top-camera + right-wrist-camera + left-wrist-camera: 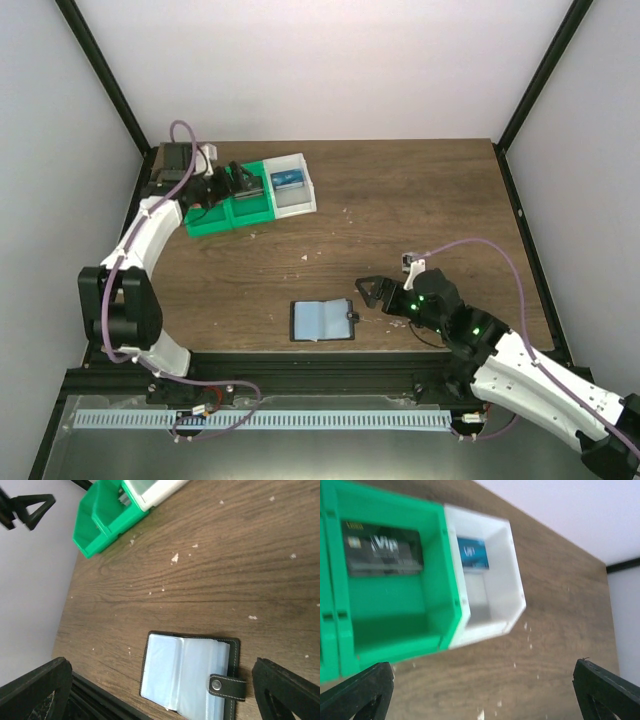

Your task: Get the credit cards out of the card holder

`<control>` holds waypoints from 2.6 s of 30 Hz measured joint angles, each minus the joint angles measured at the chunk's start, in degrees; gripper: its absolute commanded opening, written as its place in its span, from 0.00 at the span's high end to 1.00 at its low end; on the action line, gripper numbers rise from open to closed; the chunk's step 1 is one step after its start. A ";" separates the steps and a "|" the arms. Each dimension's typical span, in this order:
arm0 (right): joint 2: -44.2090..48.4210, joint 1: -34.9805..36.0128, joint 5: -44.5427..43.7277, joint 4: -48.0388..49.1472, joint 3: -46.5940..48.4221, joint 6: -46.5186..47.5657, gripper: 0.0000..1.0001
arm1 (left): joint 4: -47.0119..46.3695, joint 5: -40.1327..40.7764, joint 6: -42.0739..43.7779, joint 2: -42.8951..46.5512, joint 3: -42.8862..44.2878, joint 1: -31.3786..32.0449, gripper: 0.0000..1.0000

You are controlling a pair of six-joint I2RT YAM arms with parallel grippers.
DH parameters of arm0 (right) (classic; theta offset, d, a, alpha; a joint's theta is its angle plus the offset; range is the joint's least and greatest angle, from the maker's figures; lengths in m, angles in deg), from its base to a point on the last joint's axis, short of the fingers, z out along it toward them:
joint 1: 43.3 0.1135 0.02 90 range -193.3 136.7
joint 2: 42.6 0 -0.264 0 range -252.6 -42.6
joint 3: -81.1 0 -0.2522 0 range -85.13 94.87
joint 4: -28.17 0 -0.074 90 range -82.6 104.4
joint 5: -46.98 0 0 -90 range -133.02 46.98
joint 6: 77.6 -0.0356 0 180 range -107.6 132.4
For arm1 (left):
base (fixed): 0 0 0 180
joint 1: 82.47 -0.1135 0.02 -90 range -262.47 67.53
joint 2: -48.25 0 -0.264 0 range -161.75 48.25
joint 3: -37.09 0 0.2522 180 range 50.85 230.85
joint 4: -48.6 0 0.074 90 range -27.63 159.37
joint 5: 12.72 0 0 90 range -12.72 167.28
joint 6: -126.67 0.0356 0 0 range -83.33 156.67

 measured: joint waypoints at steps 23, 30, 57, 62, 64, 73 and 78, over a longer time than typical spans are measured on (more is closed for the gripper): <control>-28.83 1.09 15.69 9.14 4.90 -5.01 0.65 | -13.88 -13.86 -8.92 26.21 -40.39 14.82 0.25; -39.04 5.51 16.57 10.64 11.63 -4.96 0.65 | -21.53 -14.49 -15.26 29.79 -49.70 16.90 0.30; -54.31 9.11 13.20 20.90 7.78 -2.45 0.99 | -38.84 -16.68 -26.53 25.18 -60.19 23.54 0.38; -53.02 8.35 14.88 28.20 3.15 -3.89 0.99 | -41.97 -15.85 -28.04 21.03 -61.00 27.67 0.38; -52.78 7.93 15.91 29.86 2.05 -4.13 0.99 | -42.71 -15.26 -28.30 19.87 -61.00 29.05 0.39; -52.78 7.45 17.35 32.68 0.55 -5.18 0.99 | -44.61 -12.57 -28.74 15.47 -61.11 31.54 0.39; -52.61 7.45 17.62 33.48 -0.07 -5.40 0.99 | -44.57 -11.52 -28.70 15.23 -61.11 32.04 0.39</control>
